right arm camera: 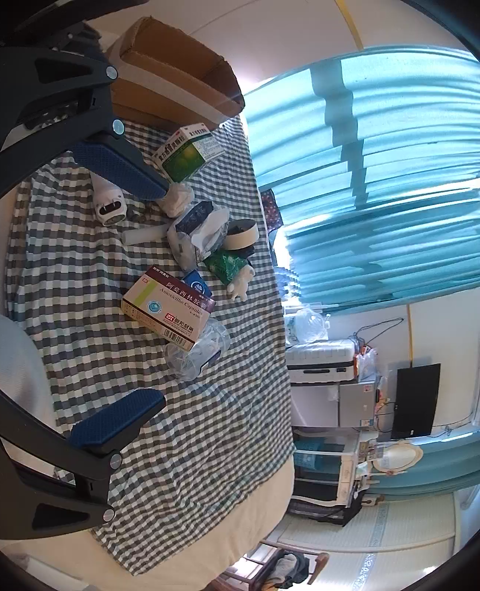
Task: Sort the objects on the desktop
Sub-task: 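Reach the left tool toward the white device while the right tool approaches the capsule box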
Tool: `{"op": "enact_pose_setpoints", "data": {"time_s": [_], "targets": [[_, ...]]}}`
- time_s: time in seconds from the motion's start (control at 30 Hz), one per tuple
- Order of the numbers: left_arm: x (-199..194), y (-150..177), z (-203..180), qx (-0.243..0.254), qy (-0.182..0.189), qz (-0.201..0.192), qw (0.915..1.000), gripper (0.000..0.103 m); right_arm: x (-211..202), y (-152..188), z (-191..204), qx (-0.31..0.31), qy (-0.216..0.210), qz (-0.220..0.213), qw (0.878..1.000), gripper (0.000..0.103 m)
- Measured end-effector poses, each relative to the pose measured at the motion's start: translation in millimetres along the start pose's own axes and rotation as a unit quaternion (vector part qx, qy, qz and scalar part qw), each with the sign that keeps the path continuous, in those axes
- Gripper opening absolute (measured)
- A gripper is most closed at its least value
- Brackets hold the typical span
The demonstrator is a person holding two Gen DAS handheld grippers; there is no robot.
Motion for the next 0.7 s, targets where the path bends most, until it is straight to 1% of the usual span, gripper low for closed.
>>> {"op": "enact_pose_setpoints", "data": {"time_s": [0.07, 0.17, 0.33, 0.47, 0.53, 0.6, 0.7], "targets": [[11, -1, -8, 0.01, 0.013, 0.007, 0.9998, 0.103, 13, -1, -3, 0.006, 0.006, 0.01, 1.0, 0.103], [27, -5, -18, 0.026, 0.025, 0.007, 0.9993, 0.103, 41, -3, -10, 0.029, 0.017, 0.036, 0.999, 0.103], [55, -6, -32, 0.053, 0.045, 0.023, 0.9973, 0.103, 84, 2, -17, 0.066, 0.029, 0.066, 0.995, 0.103], [75, -4, -40, 0.06, 0.052, 0.044, 0.9959, 0.103, 109, 2, -23, 0.055, 0.047, 0.076, 0.994, 0.103], [84, -2, -43, 0.065, 0.054, 0.05, 0.9952, 0.103, 119, 1, -30, 0.067, 0.05, 0.09, 0.992, 0.099], [91, 0, -47, 0.072, 0.056, 0.057, 0.9942, 0.103, 130, 2, -37, 0.084, 0.051, 0.104, 0.99, 0.098], [104, 5, -51, 0.087, 0.047, 0.076, 0.9922, 0.103, 140, 2, -42, 0.1, 0.049, 0.118, 0.987, 0.096]]}}
Point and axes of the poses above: each gripper's, at about its wrist camera, not at the fingertips, and x roughly the way its jaws point, z to its left, y to its underside, the point moved 8 cm from there along x, roughly the way its jaws point, and after that the axes turned 14 degrees about x, right-handed, at the moved point
